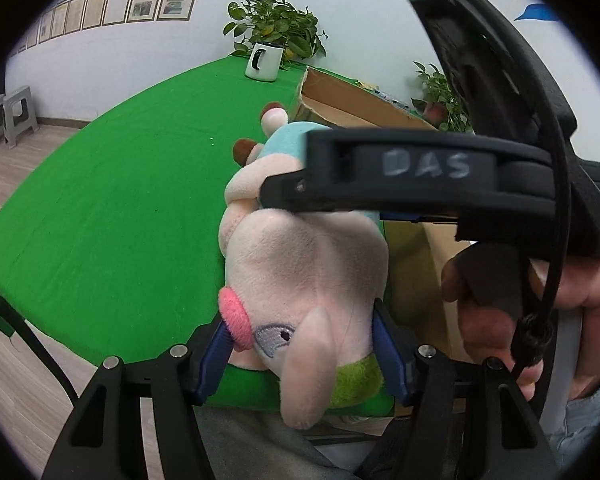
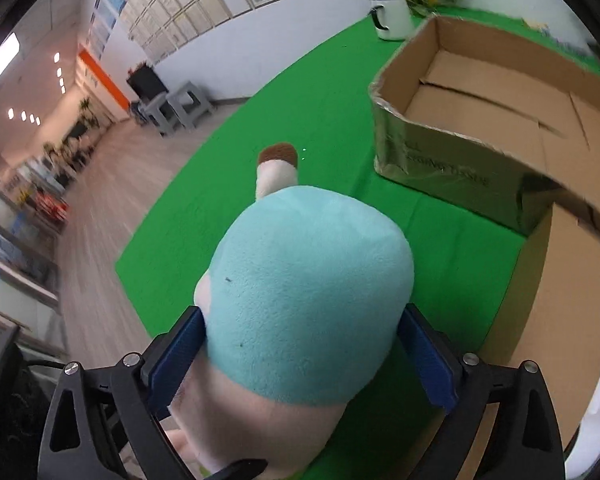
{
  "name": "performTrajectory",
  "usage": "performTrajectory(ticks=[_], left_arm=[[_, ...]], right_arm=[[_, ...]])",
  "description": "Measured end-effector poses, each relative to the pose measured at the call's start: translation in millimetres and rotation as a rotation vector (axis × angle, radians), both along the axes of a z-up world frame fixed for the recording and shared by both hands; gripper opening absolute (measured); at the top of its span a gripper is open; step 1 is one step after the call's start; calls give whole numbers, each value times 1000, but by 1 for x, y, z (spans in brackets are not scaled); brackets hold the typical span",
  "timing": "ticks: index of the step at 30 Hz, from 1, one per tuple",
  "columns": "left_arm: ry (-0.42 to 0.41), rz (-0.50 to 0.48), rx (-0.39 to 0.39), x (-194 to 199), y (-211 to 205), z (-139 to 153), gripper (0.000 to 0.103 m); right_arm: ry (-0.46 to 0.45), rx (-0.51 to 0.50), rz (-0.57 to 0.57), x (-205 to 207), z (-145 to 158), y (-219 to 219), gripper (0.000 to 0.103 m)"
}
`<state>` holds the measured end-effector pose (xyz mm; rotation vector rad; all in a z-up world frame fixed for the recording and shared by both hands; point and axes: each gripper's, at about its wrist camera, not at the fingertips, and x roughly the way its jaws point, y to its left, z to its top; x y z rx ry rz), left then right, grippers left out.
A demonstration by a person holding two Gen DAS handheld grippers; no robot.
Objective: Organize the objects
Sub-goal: 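Grasp the plush toy with the left gripper and lift it, then carry the plush toy into the cardboard box and open the left gripper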
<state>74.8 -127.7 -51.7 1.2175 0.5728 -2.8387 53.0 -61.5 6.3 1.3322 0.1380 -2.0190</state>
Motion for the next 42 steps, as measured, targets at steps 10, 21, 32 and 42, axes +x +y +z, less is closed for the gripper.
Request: performTrajectory(ticks=[10,21,32,42], left_arm=[[4,-11,-67,-5,10,5,60],[110,-32,-187,-8,36,49,57],[364,-141,-231,-60,68,149,57],[378,-197,-181,-156,54,189,57]], right_arm=[[50,40,-38,3,-5,-11,82],[159,-65,-69,12,50,27,71],[443,-116,-203,-10,194,93,70],[500,-79,-258,-76,272,100,70]])
